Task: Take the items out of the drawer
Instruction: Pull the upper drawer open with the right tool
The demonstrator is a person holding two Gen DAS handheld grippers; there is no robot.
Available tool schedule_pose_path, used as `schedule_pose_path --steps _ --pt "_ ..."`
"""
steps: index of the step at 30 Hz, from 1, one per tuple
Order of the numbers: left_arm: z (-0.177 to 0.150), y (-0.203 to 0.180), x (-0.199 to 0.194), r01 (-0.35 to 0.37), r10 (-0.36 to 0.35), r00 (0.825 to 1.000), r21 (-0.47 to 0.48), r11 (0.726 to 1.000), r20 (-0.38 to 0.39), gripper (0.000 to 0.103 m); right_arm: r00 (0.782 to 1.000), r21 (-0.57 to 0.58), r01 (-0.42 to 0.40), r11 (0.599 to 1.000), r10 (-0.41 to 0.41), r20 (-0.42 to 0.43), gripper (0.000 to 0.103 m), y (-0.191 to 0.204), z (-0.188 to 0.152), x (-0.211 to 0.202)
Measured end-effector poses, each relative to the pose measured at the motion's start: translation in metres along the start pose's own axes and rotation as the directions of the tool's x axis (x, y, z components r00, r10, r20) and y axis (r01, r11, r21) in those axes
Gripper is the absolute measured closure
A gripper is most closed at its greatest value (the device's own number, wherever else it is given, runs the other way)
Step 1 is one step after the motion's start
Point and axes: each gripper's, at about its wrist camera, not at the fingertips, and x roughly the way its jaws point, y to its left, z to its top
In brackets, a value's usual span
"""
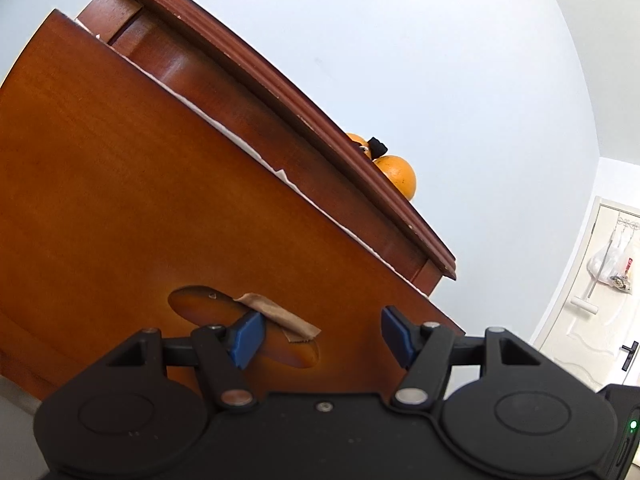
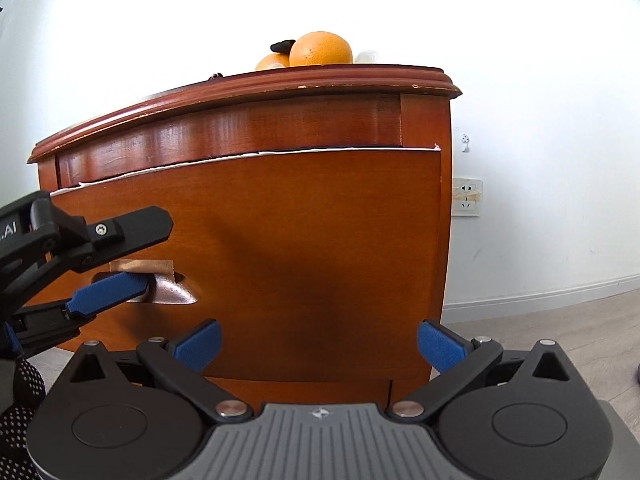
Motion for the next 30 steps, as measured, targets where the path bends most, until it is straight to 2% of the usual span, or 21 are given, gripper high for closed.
schedule_pose_path --steps 2,5,6,7,8,9,11,13,16,18,25,30 --pt "-0.002 -0.004 -0.011 -0.001 0.001 1.000 0.007 1.000 0.000 0.038 1.000 0.029 -0.003 1.000 0.003 -0.009 0.000 0.000 -0.002 -0.003" --pt "-0.011 0.037 0.020 -0.008 0.008 1.000 0.019 1.000 0.000 0.038 1.000 0.055 -0.024 0.998 0.025 -0.018 0.000 -0.003 -0.003 -0.016" --pt "-0.015 0.043 0.017 -0.008 0.008 1.000 0.025 1.000 0.000 0.038 1.000 0.056 -0.025 0.998 0.026 -0.016 0.000 -0.003 -0.002 -0.012" --pt "-0.028 0.013 0.024 -0.006 0.006 1.000 0.031 1.000 -0.001 0.038 1.000 0.051 -0.025 0.998 0.026 -0.015 0.000 -0.002 -0.003 -0.014" --pt "-0.031 0.008 0.022 -0.006 0.006 1.000 0.035 0.999 -0.002 0.038 1.000 0.047 -0.025 0.999 0.025 -0.014 0.000 -0.002 -0.004 -0.016" --pt "-0.027 0.013 0.036 -0.007 0.007 1.000 0.038 0.999 -0.002 0.038 1.000 0.043 -0.025 0.999 0.025 -0.013 0.000 -0.001 -0.005 -0.017" --pt "-0.021 0.019 0.018 -0.008 0.008 1.000 0.038 0.999 -0.005 0.038 0.999 0.045 -0.032 0.999 0.033 -0.021 0.000 -0.001 -0.004 -0.016" --pt "-0.022 0.006 0.043 -0.013 0.013 1.000 0.028 1.000 -0.007 0.038 0.999 0.052 -0.040 0.998 0.042 -0.031 0.000 0.000 -0.007 -0.022" --pt "-0.018 0.002 0.026 -0.021 0.021 1.000 0.043 0.999 -0.007 0.038 0.998 0.054 -0.051 0.997 0.053 -0.034 0.000 0.004 -0.010 -0.033" --pt "-0.018 -0.002 0.034 -0.023 0.024 1.000 0.044 0.999 -0.007 0.038 0.998 0.047 -0.053 0.997 0.054 -0.032 0.000 0.006 -0.011 -0.038" --pt "-0.019 -0.004 0.013 -0.030 0.031 0.999 0.065 0.997 -0.011 0.038 0.999 0.011 -0.043 0.999 0.043 -0.027 0.000 0.014 -0.012 -0.051" --pt "-0.021 -0.007 0.009 -0.031 0.031 0.999 0.054 0.998 -0.017 0.038 0.997 0.024 -0.055 0.998 0.056 -0.050 0.000 0.013 -0.015 -0.051"
